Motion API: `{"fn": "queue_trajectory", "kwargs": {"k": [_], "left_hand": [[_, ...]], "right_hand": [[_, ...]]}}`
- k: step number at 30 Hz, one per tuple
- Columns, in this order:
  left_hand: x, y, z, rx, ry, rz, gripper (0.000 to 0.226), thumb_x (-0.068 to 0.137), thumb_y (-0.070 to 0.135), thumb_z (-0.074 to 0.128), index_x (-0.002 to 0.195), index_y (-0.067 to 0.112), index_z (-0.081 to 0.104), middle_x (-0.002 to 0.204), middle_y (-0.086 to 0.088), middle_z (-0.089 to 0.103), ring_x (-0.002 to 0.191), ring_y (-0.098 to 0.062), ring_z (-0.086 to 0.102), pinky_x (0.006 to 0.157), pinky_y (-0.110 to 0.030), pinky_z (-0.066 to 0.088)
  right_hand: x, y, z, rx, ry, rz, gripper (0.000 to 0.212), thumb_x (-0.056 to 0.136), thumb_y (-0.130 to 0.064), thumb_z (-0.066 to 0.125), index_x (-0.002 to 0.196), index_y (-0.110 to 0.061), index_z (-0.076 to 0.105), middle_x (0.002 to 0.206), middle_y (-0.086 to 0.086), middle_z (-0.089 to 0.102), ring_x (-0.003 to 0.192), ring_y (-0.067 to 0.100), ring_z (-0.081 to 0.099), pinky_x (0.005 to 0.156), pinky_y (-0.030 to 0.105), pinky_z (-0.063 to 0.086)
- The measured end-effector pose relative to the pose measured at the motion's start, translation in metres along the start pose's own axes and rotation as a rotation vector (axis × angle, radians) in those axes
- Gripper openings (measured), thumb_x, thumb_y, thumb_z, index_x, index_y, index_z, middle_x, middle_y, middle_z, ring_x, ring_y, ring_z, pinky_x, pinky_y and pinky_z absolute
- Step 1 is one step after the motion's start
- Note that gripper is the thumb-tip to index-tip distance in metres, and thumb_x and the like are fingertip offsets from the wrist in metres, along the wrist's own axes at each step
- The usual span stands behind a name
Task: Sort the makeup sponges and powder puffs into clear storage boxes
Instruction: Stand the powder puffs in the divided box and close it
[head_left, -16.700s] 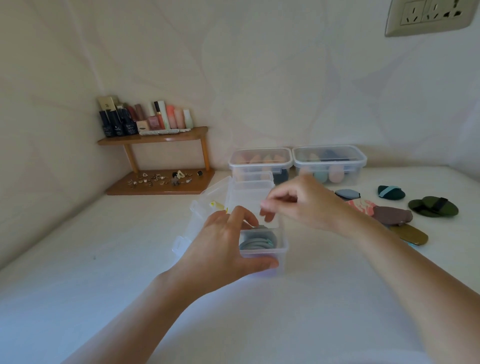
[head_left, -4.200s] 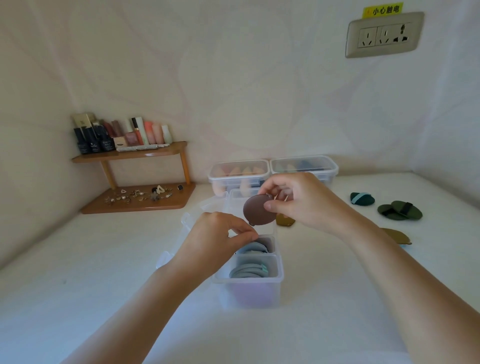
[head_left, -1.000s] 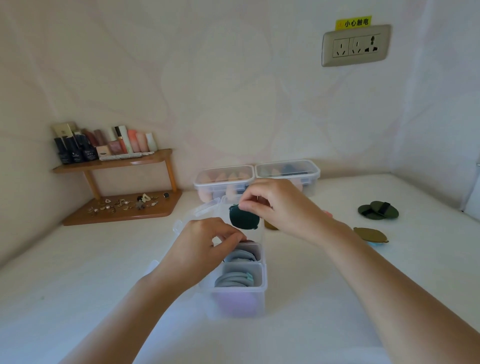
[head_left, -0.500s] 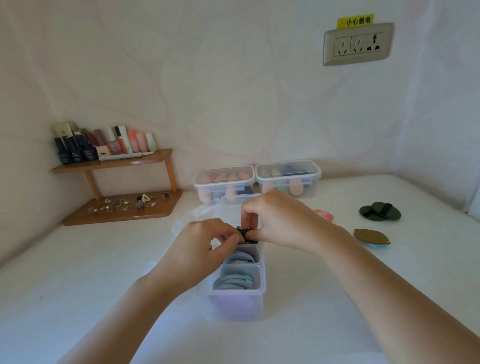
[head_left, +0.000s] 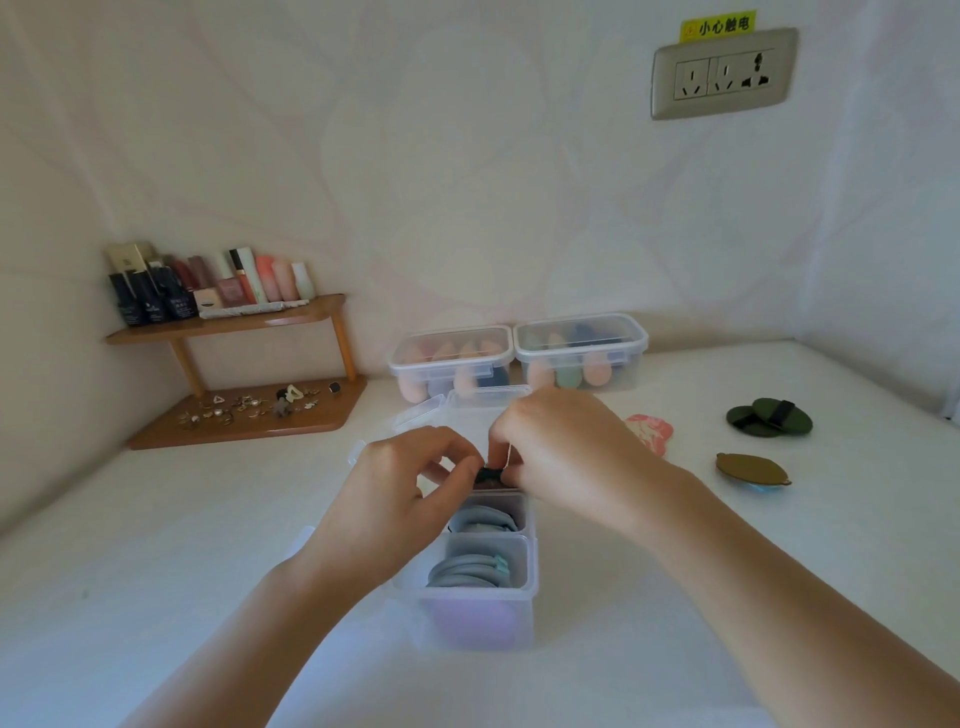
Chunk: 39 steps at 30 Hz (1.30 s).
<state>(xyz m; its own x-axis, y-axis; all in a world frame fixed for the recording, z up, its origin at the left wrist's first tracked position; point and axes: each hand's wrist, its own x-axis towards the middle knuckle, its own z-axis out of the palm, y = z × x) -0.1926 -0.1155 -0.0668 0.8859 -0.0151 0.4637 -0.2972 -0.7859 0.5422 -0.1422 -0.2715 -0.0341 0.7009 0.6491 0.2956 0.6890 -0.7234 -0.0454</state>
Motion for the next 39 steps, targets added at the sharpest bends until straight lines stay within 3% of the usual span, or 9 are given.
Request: {"fn": "queue_trajectory", "kwargs": {"k": [3, 9, 12, 14, 17, 22, 25, 33, 39], "left_hand": [[0.000, 0.000, 0.000, 0.005, 0.012, 0.025, 0.011, 0.088, 0.025, 0.060, 0.087, 0.029, 0.070, 0.086, 0.020, 0.066, 0.084, 0.008, 0.060, 0.068, -0.020, 0.051], [-0.001, 0.000, 0.002, 0.055, -0.079, 0.013, 0.015, 0.090, 0.030, 0.058, 0.091, 0.030, 0.073, 0.084, 0.024, 0.066, 0.087, 0.011, 0.057, 0.067, -0.009, 0.047], [-0.001, 0.004, 0.001, 0.051, -0.142, 0.040, 0.014, 0.089, 0.030, 0.057, 0.094, 0.040, 0.066, 0.088, 0.028, 0.063, 0.091, 0.012, 0.055, 0.066, -0.004, 0.044], [0.000, 0.005, -0.001, 0.066, -0.195, 0.045, 0.016, 0.089, 0.035, 0.056, 0.097, 0.043, 0.067, 0.092, 0.030, 0.063, 0.094, 0.012, 0.055, 0.069, -0.003, 0.044], [0.001, 0.004, -0.001, 0.095, -0.244, 0.049, 0.022, 0.089, 0.039, 0.055, 0.108, 0.043, 0.066, 0.102, 0.033, 0.060, 0.096, 0.012, 0.054, 0.074, 0.000, 0.041], [0.001, 0.003, 0.000, 0.129, -0.276, 0.111, 0.028, 0.091, 0.038, 0.052, 0.118, 0.044, 0.059, 0.102, 0.040, 0.048, 0.097, 0.019, 0.048, 0.079, 0.003, 0.036], [0.000, 0.004, -0.001, 0.111, -0.279, 0.131, 0.028, 0.092, 0.038, 0.050, 0.117, 0.052, 0.051, 0.112, 0.034, 0.045, 0.102, 0.012, 0.049, 0.077, 0.002, 0.037], [-0.001, 0.005, -0.002, 0.223, -0.237, 0.252, 0.030, 0.094, 0.034, 0.049, 0.122, 0.036, 0.060, 0.114, 0.023, 0.052, 0.100, 0.006, 0.046, 0.078, 0.001, 0.034], [0.001, 0.007, 0.000, 0.429, -0.170, 0.223, 0.034, 0.092, 0.049, 0.043, 0.117, 0.038, 0.063, 0.114, 0.020, 0.060, 0.102, 0.001, 0.047, 0.080, -0.008, 0.036]], "right_hand": [[0.000, 0.002, -0.002, 0.040, -0.111, -0.017, 0.020, 0.086, -0.010, 0.054, 0.070, -0.019, 0.064, 0.062, -0.003, 0.050, 0.062, 0.019, 0.046, 0.050, 0.024, 0.029], [-0.003, 0.028, -0.016, 0.460, -0.387, 0.038, 0.020, 0.089, -0.026, 0.060, 0.073, -0.030, 0.071, 0.063, -0.012, 0.059, 0.067, 0.010, 0.052, 0.068, 0.029, 0.042], [-0.005, 0.045, -0.028, 0.634, -0.299, 0.080, 0.014, 0.090, -0.026, 0.062, 0.089, -0.023, 0.075, 0.079, -0.012, 0.071, 0.068, 0.005, 0.057, 0.069, 0.026, 0.043], [-0.003, 0.066, -0.030, 0.735, -0.178, 0.215, 0.015, 0.089, -0.022, 0.064, 0.080, -0.016, 0.074, 0.076, -0.002, 0.072, 0.064, 0.010, 0.056, 0.067, 0.030, 0.044], [-0.001, 0.104, -0.021, 0.308, -0.115, 0.537, 0.012, 0.088, -0.021, 0.060, 0.080, -0.013, 0.064, 0.082, 0.007, 0.065, 0.078, 0.022, 0.061, 0.071, 0.031, 0.047], [-0.010, 0.126, -0.019, -0.182, -0.629, 0.690, 0.014, 0.093, -0.016, 0.054, 0.087, -0.005, 0.061, 0.085, 0.005, 0.055, 0.062, 0.016, 0.049, 0.056, 0.024, 0.041], [-0.020, 0.134, -0.023, -0.128, -0.699, 0.712, 0.041, 0.089, -0.019, 0.062, 0.128, -0.008, 0.058, 0.128, 0.009, 0.057, 0.097, 0.022, 0.063, 0.089, 0.030, 0.052], [-0.022, 0.146, -0.013, 0.121, -0.602, 0.796, 0.044, 0.082, -0.003, 0.069, 0.124, -0.009, 0.062, 0.114, 0.013, 0.064, 0.090, 0.025, 0.061, 0.089, 0.034, 0.052], [-0.010, 0.139, -0.015, 0.322, -0.230, 0.763, 0.026, 0.082, -0.005, 0.069, 0.107, 0.000, 0.068, 0.100, 0.016, 0.070, 0.071, 0.022, 0.061, 0.067, 0.028, 0.049]]}}
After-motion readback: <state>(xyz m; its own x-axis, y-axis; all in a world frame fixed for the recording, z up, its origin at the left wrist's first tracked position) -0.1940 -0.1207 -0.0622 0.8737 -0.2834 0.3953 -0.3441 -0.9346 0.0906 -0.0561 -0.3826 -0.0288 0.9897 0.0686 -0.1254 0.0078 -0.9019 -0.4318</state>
